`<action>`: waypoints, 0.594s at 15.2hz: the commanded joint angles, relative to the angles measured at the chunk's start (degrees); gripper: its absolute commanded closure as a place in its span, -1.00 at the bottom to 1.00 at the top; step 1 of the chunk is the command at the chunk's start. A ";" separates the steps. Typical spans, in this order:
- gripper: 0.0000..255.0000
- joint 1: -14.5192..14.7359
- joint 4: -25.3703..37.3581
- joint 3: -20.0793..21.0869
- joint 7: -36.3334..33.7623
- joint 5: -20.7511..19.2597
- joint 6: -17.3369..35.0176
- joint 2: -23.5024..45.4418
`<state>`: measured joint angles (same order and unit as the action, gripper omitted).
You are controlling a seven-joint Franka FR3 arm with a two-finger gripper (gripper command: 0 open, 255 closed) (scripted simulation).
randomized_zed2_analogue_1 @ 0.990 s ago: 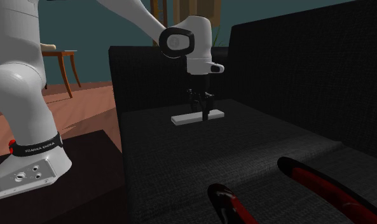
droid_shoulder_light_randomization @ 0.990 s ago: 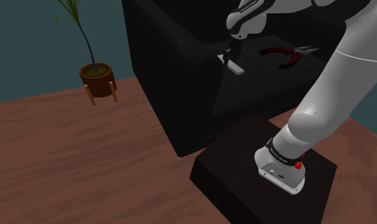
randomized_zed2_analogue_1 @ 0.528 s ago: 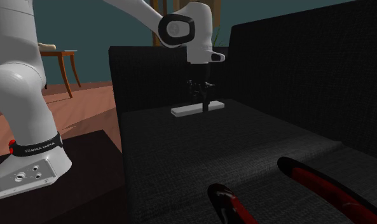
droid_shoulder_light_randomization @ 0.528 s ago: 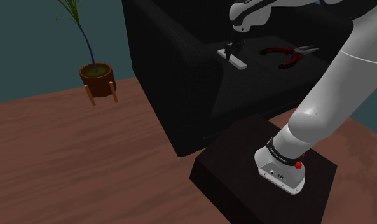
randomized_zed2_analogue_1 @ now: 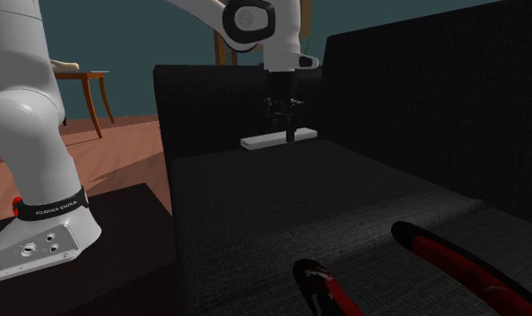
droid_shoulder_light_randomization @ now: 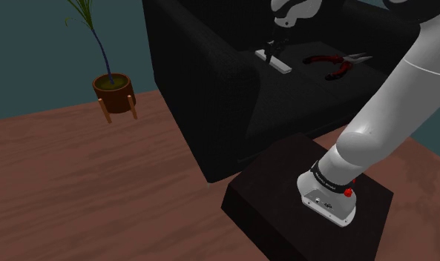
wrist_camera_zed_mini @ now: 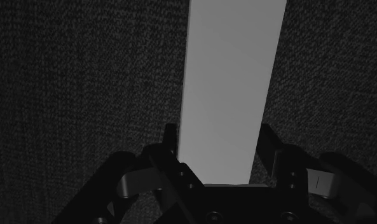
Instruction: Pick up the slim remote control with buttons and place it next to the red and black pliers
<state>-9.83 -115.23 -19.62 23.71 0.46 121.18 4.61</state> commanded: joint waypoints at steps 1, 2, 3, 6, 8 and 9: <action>1.00 -0.03 1.03 -0.07 -0.01 -0.22 -1.58 -0.58; 1.00 -0.01 1.51 -0.07 -0.07 -0.33 -2.31 -0.84; 1.00 0.01 2.01 -0.07 -0.13 -0.42 -3.04 -1.09; 1.00 0.05 3.55 -0.06 -0.27 -0.67 -5.21 -1.76; 1.00 -1.14 1.66 -1.20 1.87 -1.18 -4.79 -3.37; 1.00 -1.75 0.81 -1.79 2.97 -1.43 -4.62 -4.10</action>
<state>-10.98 -113.90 -20.83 25.55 -0.83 116.44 0.96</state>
